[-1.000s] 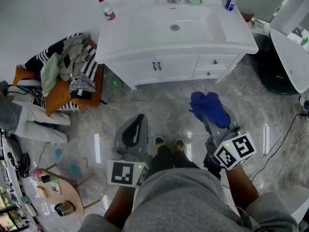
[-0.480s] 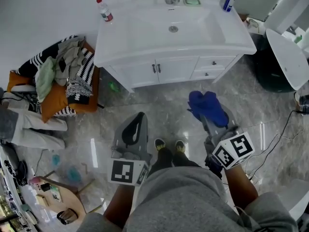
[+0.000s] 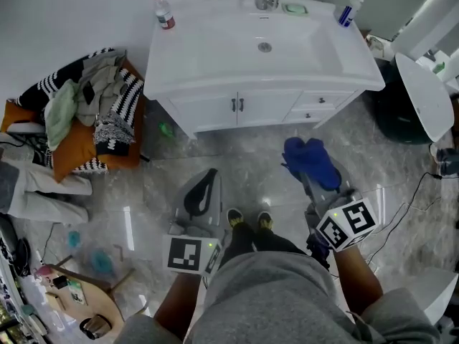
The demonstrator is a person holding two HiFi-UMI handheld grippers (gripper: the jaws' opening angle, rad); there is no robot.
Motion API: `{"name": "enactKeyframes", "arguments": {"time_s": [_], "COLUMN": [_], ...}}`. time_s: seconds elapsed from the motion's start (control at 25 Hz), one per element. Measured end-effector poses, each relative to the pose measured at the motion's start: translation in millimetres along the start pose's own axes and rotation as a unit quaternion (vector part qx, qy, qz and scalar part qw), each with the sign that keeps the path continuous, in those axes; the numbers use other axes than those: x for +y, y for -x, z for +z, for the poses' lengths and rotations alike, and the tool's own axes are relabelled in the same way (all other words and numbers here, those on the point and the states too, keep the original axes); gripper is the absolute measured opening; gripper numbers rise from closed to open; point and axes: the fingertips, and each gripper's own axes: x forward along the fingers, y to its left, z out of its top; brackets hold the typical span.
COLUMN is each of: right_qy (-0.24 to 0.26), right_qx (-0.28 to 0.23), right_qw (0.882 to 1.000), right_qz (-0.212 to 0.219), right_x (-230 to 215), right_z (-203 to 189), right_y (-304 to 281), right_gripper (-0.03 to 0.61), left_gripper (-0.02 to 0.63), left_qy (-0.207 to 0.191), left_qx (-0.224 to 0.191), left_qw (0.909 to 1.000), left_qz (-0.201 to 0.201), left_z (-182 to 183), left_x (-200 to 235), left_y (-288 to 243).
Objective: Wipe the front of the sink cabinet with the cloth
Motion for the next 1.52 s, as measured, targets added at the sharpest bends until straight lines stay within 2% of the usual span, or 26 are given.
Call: {"name": "enactKeyframes", "arguments": {"time_s": [0.28, 0.48, 0.68, 0.88, 1.04, 1.2, 1.32, 1.52], "right_qy": [0.001, 0.000, 0.005, 0.010, 0.009, 0.006, 0.002, -0.033], "right_qx": [0.007, 0.005, 0.009, 0.020, 0.032, 0.040, 0.034, 0.019], "right_qw": [1.000, 1.000, 1.000, 1.000, 0.999, 0.999, 0.999, 0.999], "right_qz": [-0.013, -0.016, -0.014, -0.015, -0.011, -0.021, -0.028, -0.037], "right_x": [-5, -21, -40, -64, -81, -106, -131, -180], "right_z": [-4, -5, -5, -21, -46, -77, -108, -161], "right_y": [-16, -24, -32, -45, -67, -92, -121, -171], "right_gripper": [0.091, 0.091, 0.092, 0.092, 0.092, 0.092, 0.092, 0.092], "left_gripper": [0.012, 0.012, 0.012, 0.012, 0.012, 0.012, 0.012, 0.011], "left_qy": [0.005, -0.002, 0.009, 0.015, 0.022, 0.012, 0.002, -0.012], "left_qx": [0.022, 0.034, 0.034, 0.040, 0.061, 0.070, 0.072, 0.067], "left_qw": [0.9997, 0.9994, 0.9994, 0.9991, 0.9979, 0.9974, 0.9971, 0.9971], "left_qz": [-0.001, -0.004, -0.008, -0.011, -0.002, 0.013, 0.023, 0.033], "left_z": [-20, -25, -28, -47, -77, -110, -148, -220], "left_x": [20, 21, 16, 13, 19, 30, 43, 65], "left_y": [-14, -31, -50, -70, -90, -110, -130, -174]}}
